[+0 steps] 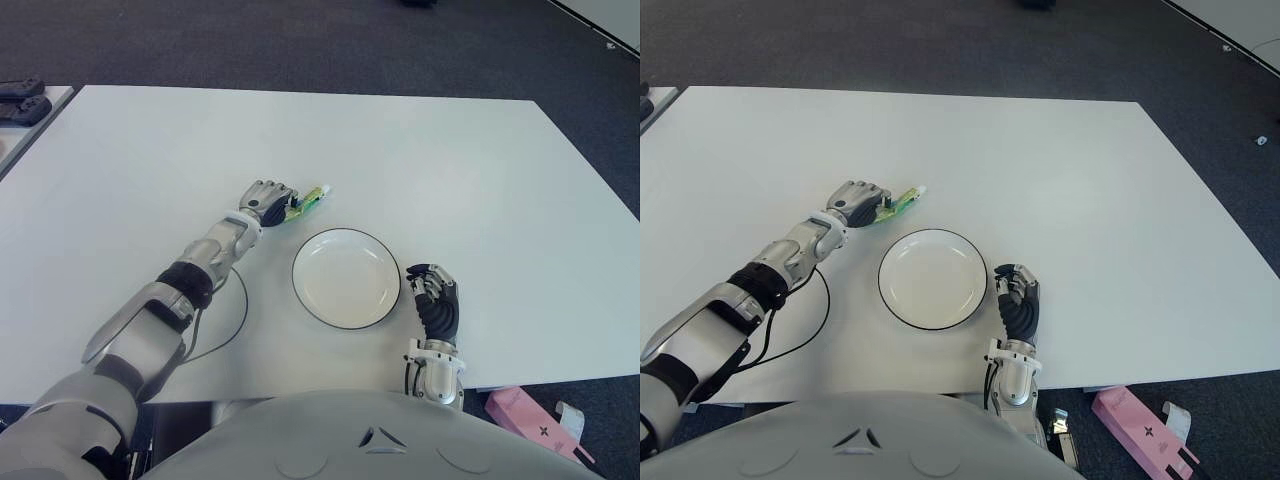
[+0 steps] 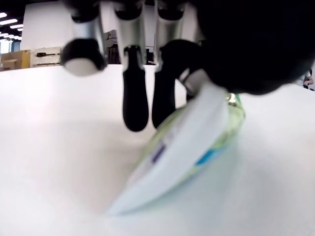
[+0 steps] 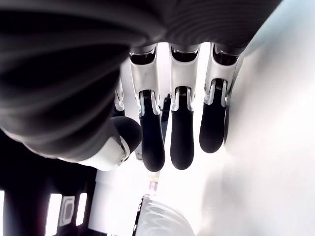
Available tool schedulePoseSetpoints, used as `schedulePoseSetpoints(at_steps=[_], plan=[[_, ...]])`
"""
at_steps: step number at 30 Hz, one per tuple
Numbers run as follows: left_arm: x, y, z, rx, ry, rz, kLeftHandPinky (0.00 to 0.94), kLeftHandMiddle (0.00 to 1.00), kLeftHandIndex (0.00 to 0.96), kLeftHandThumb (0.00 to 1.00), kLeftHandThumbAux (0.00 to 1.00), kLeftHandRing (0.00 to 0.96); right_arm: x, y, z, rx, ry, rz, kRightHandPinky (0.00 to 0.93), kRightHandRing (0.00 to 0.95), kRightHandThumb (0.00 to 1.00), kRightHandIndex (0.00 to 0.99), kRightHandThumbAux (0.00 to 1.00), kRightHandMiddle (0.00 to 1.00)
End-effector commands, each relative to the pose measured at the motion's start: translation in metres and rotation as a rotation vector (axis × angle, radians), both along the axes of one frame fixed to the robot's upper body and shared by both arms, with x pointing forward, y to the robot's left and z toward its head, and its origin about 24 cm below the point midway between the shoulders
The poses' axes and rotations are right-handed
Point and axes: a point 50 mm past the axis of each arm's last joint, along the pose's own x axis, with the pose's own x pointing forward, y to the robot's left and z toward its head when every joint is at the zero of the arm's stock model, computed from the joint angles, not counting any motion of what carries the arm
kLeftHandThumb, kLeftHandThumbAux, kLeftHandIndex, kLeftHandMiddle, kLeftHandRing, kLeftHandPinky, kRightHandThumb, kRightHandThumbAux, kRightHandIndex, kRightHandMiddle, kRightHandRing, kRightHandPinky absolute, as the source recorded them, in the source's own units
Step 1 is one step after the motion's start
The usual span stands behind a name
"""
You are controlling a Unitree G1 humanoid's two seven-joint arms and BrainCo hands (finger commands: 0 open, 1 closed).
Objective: Put the toothpaste on the table into the plate.
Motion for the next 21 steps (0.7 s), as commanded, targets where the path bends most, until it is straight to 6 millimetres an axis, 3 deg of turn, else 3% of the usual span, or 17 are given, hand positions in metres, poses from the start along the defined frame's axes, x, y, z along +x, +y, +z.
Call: schedulePoseSetpoints(at_steps=[1, 10, 13, 15, 17, 21], plan=[[-0.005, 0.007, -0.001, 0.002, 0.040, 0.025, 0.773, 0.580, 0.411, 0.850, 0.661, 0.808, -0.002, 0.000, -0.006, 0.012, 0.035, -0.004, 0.440, 0.456, 0.702, 0.424, 0.730, 0.468], [0.001, 0.003, 0.012, 0.015, 0.023, 0.050, 0.568, 0.528, 0.394, 0.836, 0.665, 0.614, -0.001, 0.001, -0.005, 0.014, 0.036, 0.005, 0.431, 0.452, 0.700, 0.423, 0.731, 0.464], [0.002, 0.002, 0.015, 0.030, 0.018, 0.059, 0.420, 0.440, 0.364, 0.575, 0.505, 0.440, -0.001, 0.001, -0.006, 0.015, 0.040, 0.005, 0.427, 0.451, 0.700, 0.422, 0.731, 0.461], [0.003, 0.001, 0.017, 0.035, 0.012, 0.068, 0.353, 0.389, 0.320, 0.469, 0.454, 0.367, -0.001, 0.001, -0.006, 0.015, 0.042, 0.005, 0.427, 0.450, 0.700, 0.422, 0.731, 0.460], [0.003, 0.000, 0.019, 0.043, 0.007, 0.089, 0.286, 0.333, 0.270, 0.382, 0.414, 0.298, -0.001, 0.001, -0.005, 0.012, 0.042, 0.007, 0.425, 0.450, 0.700, 0.422, 0.731, 0.460], [0.004, -0.001, 0.021, 0.051, -0.008, 0.131, 0.200, 0.263, 0.203, 0.300, 0.380, 0.219, -0.001, 0.001, -0.005, 0.008, 0.044, 0.013, 0.424, 0.451, 0.699, 0.422, 0.731, 0.460]])
